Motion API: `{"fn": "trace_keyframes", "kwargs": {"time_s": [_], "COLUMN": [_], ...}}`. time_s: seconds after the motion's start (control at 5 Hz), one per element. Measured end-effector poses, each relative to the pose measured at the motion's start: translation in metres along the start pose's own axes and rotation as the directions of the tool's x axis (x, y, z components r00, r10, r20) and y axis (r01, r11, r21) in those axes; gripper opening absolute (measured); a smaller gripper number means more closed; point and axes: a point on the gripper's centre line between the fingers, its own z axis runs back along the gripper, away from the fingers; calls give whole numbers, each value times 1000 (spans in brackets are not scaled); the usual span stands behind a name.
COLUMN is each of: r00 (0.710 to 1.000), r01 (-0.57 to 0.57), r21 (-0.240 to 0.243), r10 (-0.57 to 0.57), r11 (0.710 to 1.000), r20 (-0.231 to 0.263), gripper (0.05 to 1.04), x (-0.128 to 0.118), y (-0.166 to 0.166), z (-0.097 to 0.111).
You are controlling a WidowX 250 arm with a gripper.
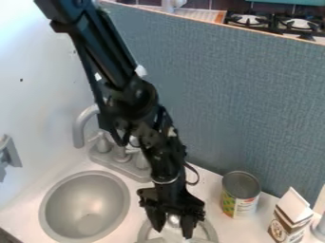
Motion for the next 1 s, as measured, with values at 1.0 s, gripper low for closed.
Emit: {"fn": "trace_keyframes", "kwargs": {"time_s": [1.0], "r00": [976], "r01": [62], "r21": [203], "r10": [-17], "r11": [977], "r20": [-217], "gripper": [1001], "x": [-73], "y": [-41], "z": [66]}}
